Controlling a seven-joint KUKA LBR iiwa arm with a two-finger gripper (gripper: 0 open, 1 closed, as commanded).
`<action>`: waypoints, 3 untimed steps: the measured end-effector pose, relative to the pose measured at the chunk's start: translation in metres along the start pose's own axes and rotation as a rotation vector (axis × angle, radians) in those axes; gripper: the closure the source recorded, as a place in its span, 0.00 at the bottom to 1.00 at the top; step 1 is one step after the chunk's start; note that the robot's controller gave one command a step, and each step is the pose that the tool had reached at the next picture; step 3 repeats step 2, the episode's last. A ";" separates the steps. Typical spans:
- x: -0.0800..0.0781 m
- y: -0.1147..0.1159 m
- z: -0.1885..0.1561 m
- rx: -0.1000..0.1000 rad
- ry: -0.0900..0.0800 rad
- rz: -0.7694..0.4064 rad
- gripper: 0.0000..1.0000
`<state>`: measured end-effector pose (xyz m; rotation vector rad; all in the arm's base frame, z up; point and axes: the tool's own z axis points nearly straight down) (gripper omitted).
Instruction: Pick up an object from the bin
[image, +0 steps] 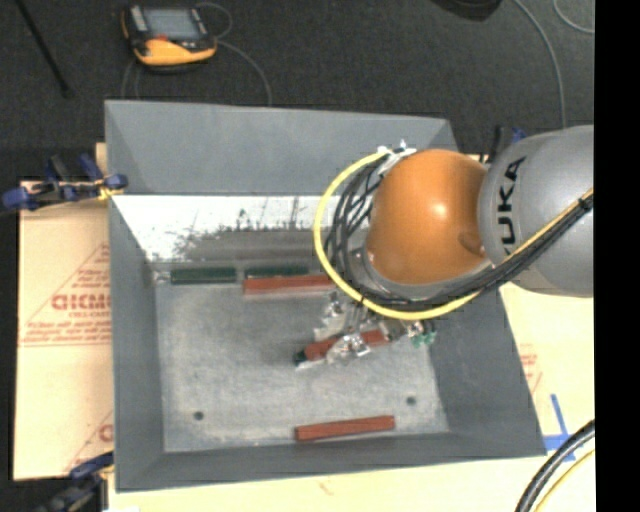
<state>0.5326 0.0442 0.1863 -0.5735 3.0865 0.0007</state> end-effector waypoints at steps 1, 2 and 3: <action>0.000 0.000 0.000 0.000 0.000 0.001 1.00; -0.002 -0.014 -0.195 0.001 0.000 0.008 1.00; -0.002 -0.014 -0.195 0.001 0.000 0.008 1.00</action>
Offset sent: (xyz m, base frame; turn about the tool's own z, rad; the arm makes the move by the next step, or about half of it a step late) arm 0.0083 -0.0172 0.2837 0.0076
